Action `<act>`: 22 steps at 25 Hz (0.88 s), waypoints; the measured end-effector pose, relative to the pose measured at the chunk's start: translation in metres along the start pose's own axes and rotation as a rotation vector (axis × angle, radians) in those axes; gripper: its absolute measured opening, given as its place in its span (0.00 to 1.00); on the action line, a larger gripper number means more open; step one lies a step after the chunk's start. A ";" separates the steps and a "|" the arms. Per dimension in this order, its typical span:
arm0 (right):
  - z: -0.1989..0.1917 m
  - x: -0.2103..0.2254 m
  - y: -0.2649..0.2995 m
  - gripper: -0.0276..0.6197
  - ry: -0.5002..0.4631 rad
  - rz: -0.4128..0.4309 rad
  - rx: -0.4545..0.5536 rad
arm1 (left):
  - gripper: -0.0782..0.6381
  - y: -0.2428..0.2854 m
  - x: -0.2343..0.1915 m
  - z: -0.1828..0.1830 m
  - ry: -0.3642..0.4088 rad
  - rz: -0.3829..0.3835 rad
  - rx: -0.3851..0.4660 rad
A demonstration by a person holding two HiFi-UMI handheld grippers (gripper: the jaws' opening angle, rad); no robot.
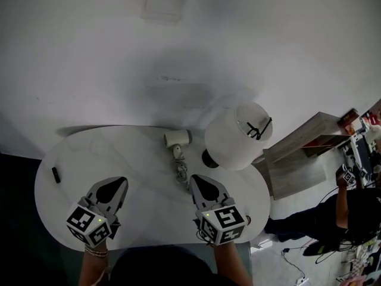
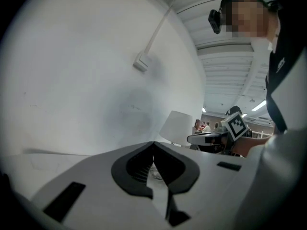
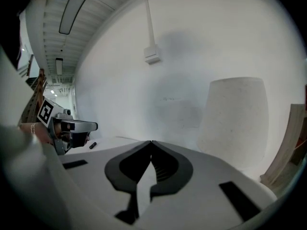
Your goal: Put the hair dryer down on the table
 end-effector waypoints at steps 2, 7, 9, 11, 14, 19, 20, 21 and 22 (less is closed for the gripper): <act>0.006 -0.001 -0.007 0.07 -0.010 0.009 0.019 | 0.13 -0.004 0.002 0.007 0.006 0.009 0.017; 0.021 -0.008 -0.025 0.07 -0.098 0.019 0.058 | 0.13 -0.012 0.012 0.024 0.032 0.000 0.049; 0.028 -0.011 -0.030 0.07 -0.105 0.028 0.080 | 0.13 -0.015 0.015 0.030 0.044 -0.005 0.058; 0.034 -0.013 -0.036 0.07 -0.085 0.049 0.106 | 0.13 -0.017 0.017 0.036 0.052 -0.007 0.067; 0.043 -0.015 -0.043 0.07 -0.084 0.062 0.137 | 0.13 -0.023 0.020 0.045 0.071 -0.008 0.082; 0.060 -0.014 -0.048 0.07 -0.134 0.019 0.158 | 0.13 -0.029 0.019 0.058 0.096 -0.004 0.094; 0.063 -0.015 -0.049 0.07 -0.135 0.023 0.173 | 0.13 -0.031 0.019 0.059 0.101 -0.002 0.094; 0.066 -0.015 -0.051 0.07 -0.136 0.032 0.188 | 0.13 -0.032 0.018 0.061 0.105 0.001 0.095; 0.068 -0.016 -0.052 0.07 -0.140 0.038 0.198 | 0.13 -0.034 0.017 0.063 0.109 0.005 0.098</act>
Point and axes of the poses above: the fingertips, and each gripper's own axes: y forward along the fingers, x to its right, z out of its top, the point moved 5 cm from there along -y, backward along the fingers, and after that the axes turned 4 degrees about y, right-handed, at the moved point
